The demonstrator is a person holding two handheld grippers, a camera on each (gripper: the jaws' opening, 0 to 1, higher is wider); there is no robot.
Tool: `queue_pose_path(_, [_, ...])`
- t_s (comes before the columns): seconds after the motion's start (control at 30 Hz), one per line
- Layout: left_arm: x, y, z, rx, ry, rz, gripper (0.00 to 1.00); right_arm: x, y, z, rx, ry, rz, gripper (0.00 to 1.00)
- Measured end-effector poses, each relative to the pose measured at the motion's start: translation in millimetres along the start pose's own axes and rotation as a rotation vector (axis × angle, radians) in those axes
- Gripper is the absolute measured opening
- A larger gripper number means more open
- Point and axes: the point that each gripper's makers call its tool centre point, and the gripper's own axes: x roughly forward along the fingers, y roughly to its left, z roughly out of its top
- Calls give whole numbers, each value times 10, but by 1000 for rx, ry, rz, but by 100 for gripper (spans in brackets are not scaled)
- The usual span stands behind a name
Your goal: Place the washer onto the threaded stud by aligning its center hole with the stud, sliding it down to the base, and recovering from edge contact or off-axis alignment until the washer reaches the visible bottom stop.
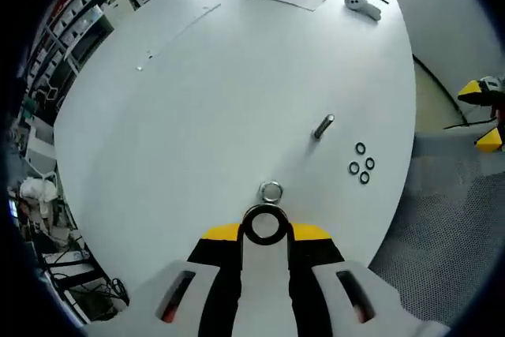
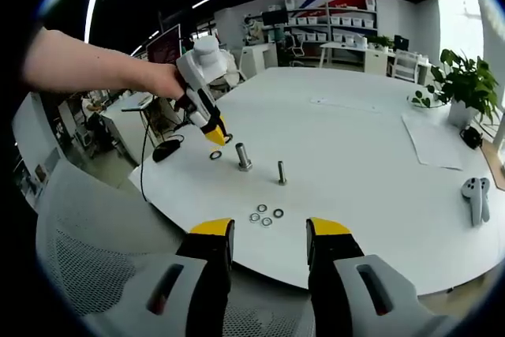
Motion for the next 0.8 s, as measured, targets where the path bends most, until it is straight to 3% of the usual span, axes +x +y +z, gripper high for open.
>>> queue_pose_path(0.33, [87, -135, 142, 58, 22, -4, 19, -2, -7, 3, 3, 0, -2, 38])
queue_pose_path(0.8, [184, -75, 204, 102, 51, -9, 19, -3, -19, 2, 7, 0, -7, 38])
